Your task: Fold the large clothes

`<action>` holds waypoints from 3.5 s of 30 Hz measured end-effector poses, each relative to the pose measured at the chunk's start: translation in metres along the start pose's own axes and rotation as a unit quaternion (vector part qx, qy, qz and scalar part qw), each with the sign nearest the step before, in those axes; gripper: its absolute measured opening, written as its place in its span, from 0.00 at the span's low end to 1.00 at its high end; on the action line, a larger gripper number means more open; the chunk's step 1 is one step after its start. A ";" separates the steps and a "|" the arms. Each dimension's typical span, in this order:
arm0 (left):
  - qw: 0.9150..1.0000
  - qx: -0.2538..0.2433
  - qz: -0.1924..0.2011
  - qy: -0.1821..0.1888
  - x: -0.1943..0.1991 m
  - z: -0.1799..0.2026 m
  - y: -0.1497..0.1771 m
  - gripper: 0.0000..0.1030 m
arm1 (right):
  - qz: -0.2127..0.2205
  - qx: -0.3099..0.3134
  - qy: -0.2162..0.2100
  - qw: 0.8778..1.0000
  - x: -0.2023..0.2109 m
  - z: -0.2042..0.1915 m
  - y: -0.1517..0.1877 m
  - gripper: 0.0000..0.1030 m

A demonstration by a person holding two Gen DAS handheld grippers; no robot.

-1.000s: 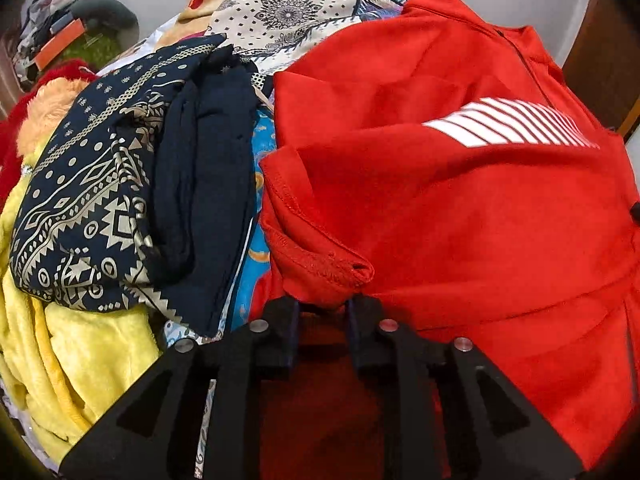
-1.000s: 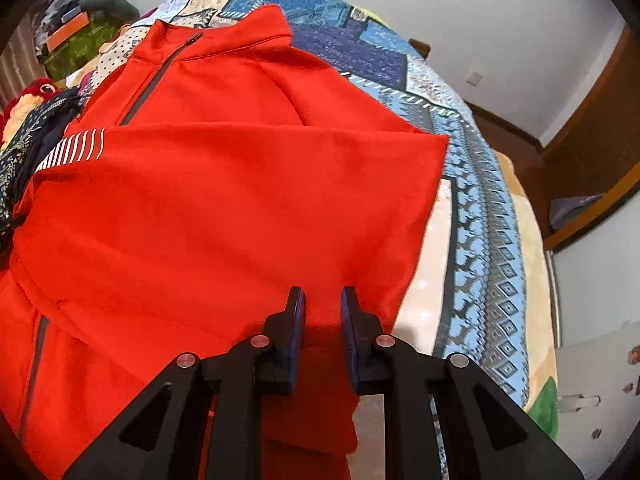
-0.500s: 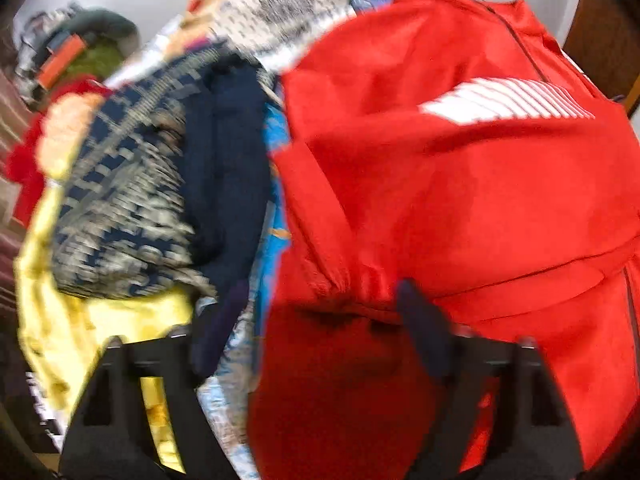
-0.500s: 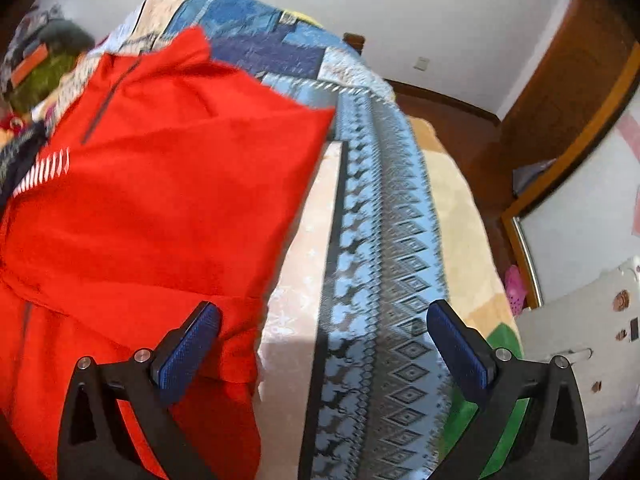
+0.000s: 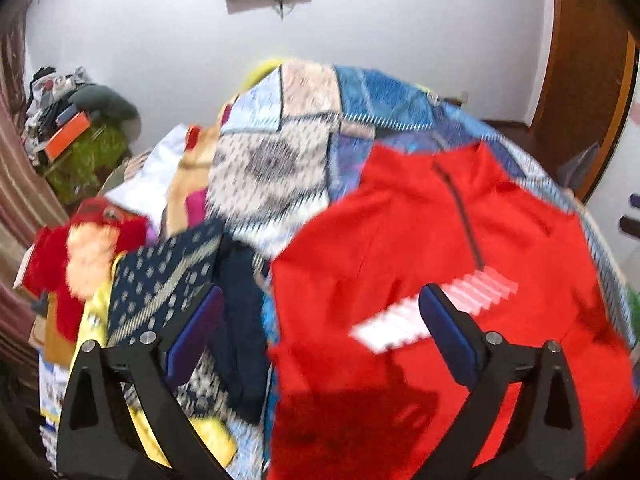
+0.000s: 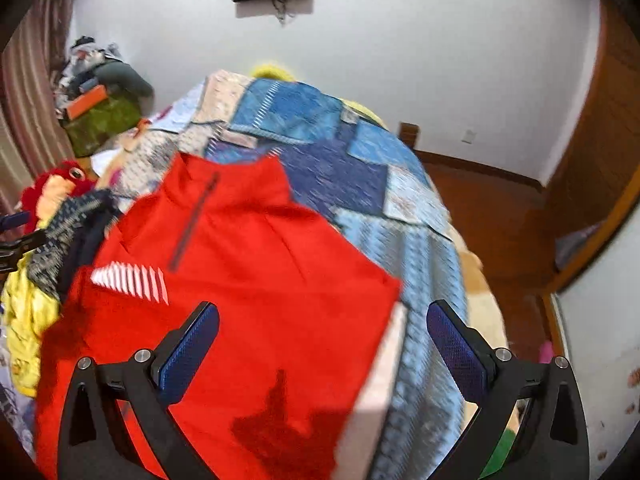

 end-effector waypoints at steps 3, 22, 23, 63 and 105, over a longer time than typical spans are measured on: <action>1.000 -0.002 0.007 0.011 -0.019 0.011 -0.024 0.96 | 0.000 -0.002 -0.019 1.000 -0.018 -0.012 -0.017 1.00; 0.997 0.042 -0.055 0.038 -0.211 0.048 -0.051 0.87 | -0.086 -0.108 -0.088 0.987 -0.234 -0.038 -0.053 0.71; 0.997 0.050 -0.053 0.041 -0.216 0.047 -0.051 0.85 | -0.090 -0.112 -0.097 0.985 -0.240 -0.041 -0.051 0.62; 0.995 -0.055 -0.001 0.080 0.051 0.083 0.063 0.11 | -0.014 -0.013 -0.168 0.986 0.039 -0.115 0.076 0.11; 0.998 -0.009 -0.054 -0.036 -0.010 0.006 0.078 0.90 | -0.067 -0.005 -0.073 0.995 0.029 -0.059 0.095 0.13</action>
Point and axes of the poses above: each gripper's, at about its wrist camera, not at the fingertips, and x roughly against the way its jaws point, z to its right, y to its underside, the point moved 8 cm from there along -x, roughly the way its jaws point, and after that the axes turned 8 degrees about z, right-handed, at the moved point
